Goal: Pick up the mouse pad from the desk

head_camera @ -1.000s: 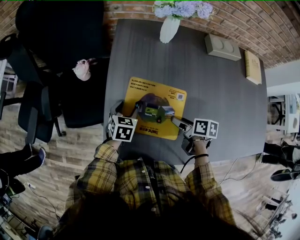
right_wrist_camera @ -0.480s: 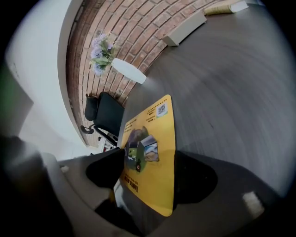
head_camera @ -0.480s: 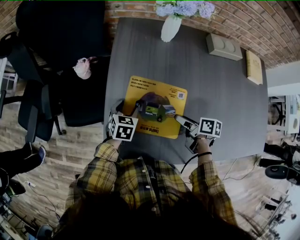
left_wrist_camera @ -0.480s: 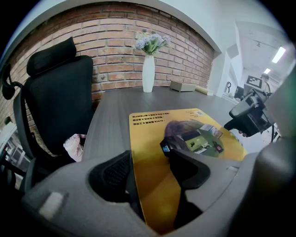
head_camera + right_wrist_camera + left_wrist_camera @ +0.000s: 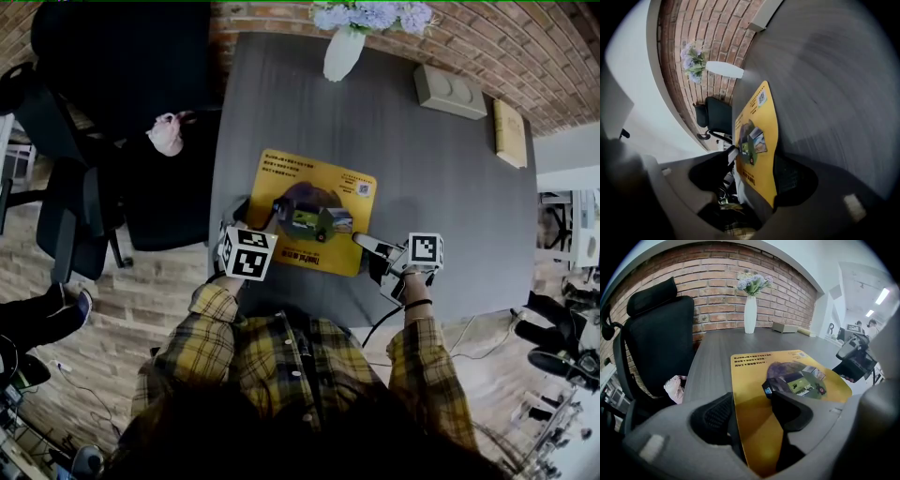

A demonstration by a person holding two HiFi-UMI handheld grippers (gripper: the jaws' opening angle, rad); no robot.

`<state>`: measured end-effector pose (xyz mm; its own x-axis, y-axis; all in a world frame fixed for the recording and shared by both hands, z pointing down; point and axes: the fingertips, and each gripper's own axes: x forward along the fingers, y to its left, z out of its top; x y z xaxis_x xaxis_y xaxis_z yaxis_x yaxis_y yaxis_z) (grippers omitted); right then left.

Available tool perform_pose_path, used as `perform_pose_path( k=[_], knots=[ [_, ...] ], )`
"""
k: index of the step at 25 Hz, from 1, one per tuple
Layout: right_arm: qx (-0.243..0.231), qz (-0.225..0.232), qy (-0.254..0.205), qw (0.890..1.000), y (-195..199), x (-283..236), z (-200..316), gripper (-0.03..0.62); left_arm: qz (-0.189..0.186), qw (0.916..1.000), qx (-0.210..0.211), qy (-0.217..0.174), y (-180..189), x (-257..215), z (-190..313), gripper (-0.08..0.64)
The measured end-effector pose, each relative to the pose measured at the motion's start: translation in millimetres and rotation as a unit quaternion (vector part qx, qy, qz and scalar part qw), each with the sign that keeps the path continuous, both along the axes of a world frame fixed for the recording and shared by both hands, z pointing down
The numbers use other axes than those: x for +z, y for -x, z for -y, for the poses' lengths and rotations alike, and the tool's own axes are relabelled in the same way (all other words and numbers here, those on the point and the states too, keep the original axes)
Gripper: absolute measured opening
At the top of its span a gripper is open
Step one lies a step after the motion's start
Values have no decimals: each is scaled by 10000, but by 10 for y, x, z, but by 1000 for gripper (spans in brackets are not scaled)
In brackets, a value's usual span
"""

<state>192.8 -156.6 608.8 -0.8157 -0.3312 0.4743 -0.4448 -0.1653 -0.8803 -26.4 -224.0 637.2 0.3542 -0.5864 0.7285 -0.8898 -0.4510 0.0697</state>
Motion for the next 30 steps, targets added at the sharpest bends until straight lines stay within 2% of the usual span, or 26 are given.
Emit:
perform_pose_path(
  k=[4, 17, 24, 27, 30],
  knots=[
    [53, 470, -231, 9986, 44, -35, 135, 305, -5, 9999, -6, 138, 0, 20, -34, 279],
    [-779, 1067, -438, 9903, 553, -83, 403, 276, -8, 9999, 29, 126, -8, 8, -18, 279],
    [-994, 590, -468, 9922, 585, 59, 397, 123, -12, 9999, -3, 162, 6, 20, -37, 279],
    [-1059, 217, -510, 9928, 560, 145, 403, 25, -12, 9999, -24, 156, 18, 20, -35, 278],
    [-990, -54, -322, 9945, 512, 208, 382, 15, -14, 9999, -33, 150, 22, 27, -39, 278]
  ],
)
